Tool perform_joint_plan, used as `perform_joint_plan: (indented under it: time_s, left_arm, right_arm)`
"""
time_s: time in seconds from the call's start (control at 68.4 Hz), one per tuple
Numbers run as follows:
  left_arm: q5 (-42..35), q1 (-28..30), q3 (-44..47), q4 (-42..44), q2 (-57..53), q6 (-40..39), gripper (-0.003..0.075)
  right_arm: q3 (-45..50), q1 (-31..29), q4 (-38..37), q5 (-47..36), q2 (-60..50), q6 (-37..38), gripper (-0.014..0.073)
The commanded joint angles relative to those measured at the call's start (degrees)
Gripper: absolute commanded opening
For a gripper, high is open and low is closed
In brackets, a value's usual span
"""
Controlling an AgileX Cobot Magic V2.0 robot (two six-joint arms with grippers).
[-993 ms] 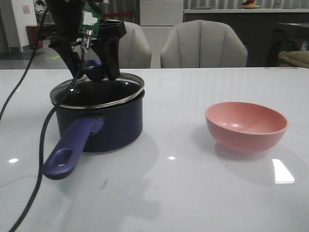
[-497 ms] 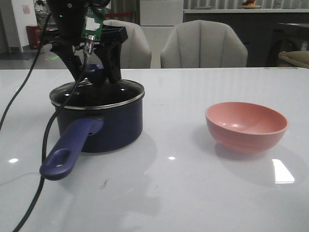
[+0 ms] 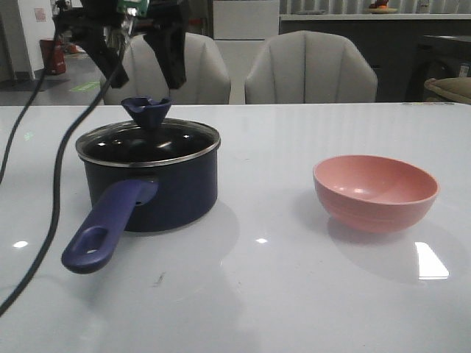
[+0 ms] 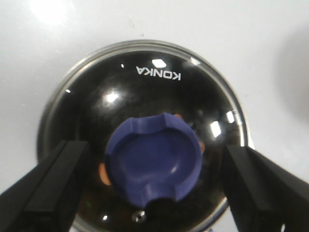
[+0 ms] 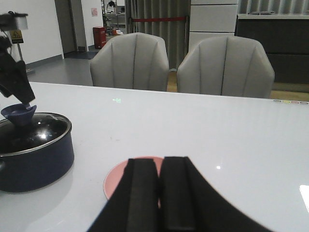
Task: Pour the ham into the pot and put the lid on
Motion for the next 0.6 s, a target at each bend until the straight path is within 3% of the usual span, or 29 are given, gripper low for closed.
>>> perform_joint_plan:
  time_s: [0.0,0.219,0.584]
  left_arm:
    - [-1.8,0.3,-0.1,-0.8,-8.5,2.0,0.0585]
    - [-7.6,0.3,9.6,0.0,-20.9,2.1,0.0585]
    - [-23.1,0.3,36.1,0.3,-44.5,2.1,0.0585]
  right_arm:
    - [-1.6,0.1,0.2,-4.3,0.5,-0.7,0.0150]
    - [-1.6,0.1,0.2,-4.3,0.5,-0.7,0.0150]
    - [-1.6,0.1,0.2,-4.3,0.5,-0.7,0.0150]
